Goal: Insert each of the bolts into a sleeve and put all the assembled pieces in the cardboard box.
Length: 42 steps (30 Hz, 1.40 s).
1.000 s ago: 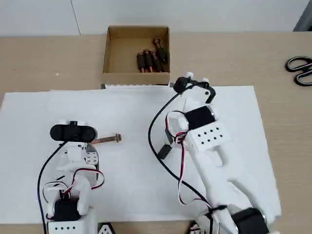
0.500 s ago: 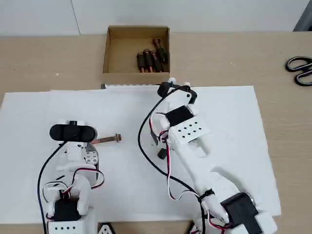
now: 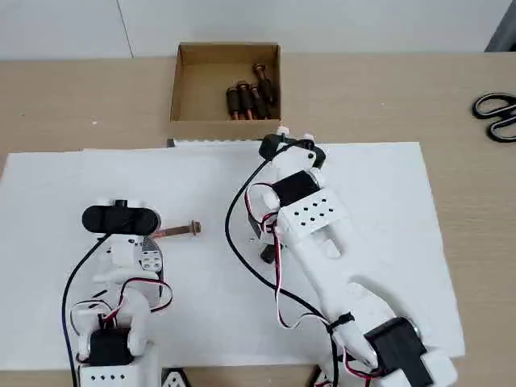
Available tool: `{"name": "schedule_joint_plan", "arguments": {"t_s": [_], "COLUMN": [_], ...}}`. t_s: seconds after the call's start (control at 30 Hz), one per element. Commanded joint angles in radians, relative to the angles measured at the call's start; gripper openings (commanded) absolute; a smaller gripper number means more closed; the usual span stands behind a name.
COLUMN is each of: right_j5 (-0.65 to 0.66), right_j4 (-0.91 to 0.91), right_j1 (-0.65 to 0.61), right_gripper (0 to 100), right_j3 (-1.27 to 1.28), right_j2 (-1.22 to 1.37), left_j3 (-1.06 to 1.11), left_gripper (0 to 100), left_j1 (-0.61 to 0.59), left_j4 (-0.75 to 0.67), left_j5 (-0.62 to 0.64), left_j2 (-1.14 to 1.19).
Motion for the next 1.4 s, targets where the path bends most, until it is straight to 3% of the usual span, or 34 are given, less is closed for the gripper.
{"name": "schedule_joint_plan", "arguments": {"t_s": [0.0, 0.77, 1.07, 1.2, 1.37], "right_j5": [-0.011, -0.035, -0.038, -0.034, -0.032], "right_j4": [-0.041, -0.26, -0.305, -0.363, -0.358], "right_j1": [-0.027, -0.051, -0.047, -0.047, -0.047], "right_gripper": [16.9, 16.6, 16.2, 0.8, 0.2], "right_j3": [-0.018, 0.19, 0.195, 0.195, 0.157], "right_j2": [-0.001, 0.001, 0.157, 0.17, 0.153], "left_j3": [-0.002, -0.002, -0.002, -0.002, -0.002], "left_gripper": [1, 1, 1, 1, 1], "left_j1": [-0.009, -0.008, -0.008, -0.008, -0.006], "left_j4": [-0.025, -0.025, -0.025, -0.025, -0.025], "left_j5": [-0.003, -0.003, -0.003, -0.003, -0.005], "left_j2": [-0.012, -0.012, -0.012, -0.012, -0.012]}}
